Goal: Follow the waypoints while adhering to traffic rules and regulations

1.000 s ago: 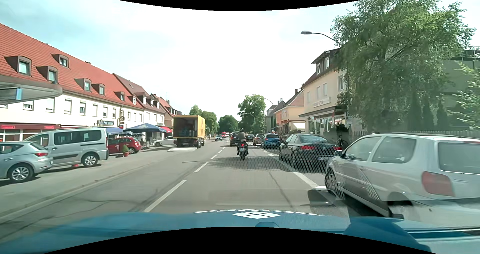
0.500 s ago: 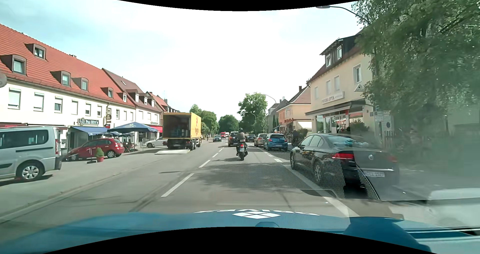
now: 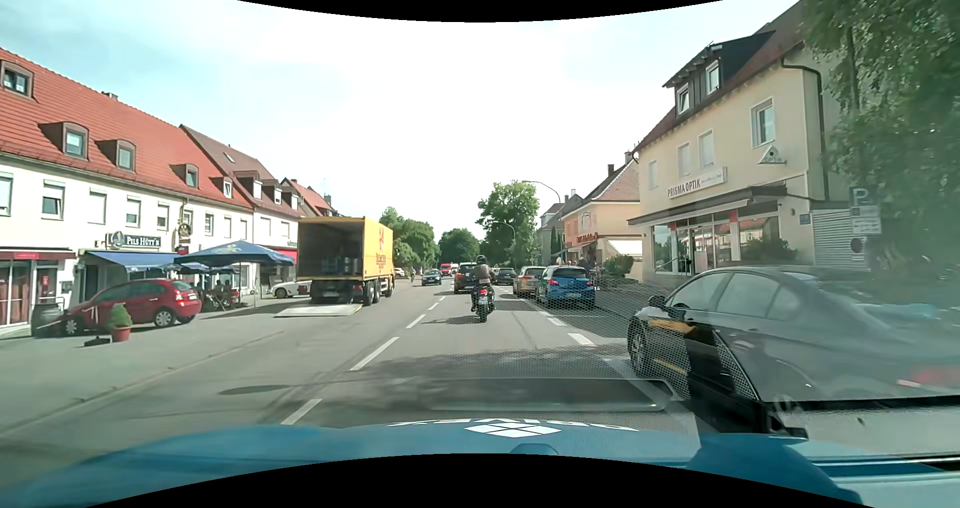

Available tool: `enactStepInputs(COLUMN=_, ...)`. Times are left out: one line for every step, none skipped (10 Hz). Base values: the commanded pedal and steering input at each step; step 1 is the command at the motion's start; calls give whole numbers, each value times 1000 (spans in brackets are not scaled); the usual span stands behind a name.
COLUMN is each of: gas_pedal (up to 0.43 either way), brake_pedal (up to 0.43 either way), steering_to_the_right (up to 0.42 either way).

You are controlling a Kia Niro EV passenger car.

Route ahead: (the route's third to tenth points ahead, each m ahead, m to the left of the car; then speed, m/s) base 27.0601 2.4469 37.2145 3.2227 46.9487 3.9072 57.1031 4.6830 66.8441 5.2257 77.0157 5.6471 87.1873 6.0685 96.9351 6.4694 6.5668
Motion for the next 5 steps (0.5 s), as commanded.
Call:
enactStepInputs(gas_pedal=0, brake_pedal=0, steering_to_the_right=-14)
enactStepInputs(gas_pedal=0, brake_pedal=0, steering_to_the_right=-14)
enactStepInputs(gas_pedal=0, brake_pedal=0, steering_to_the_right=-13)
enactStepInputs(gas_pedal=0, brake_pedal=0, steering_to_the_right=-12)
enactStepInputs(gas_pedal=0, brake_pedal=0, steering_to_the_right=-12)
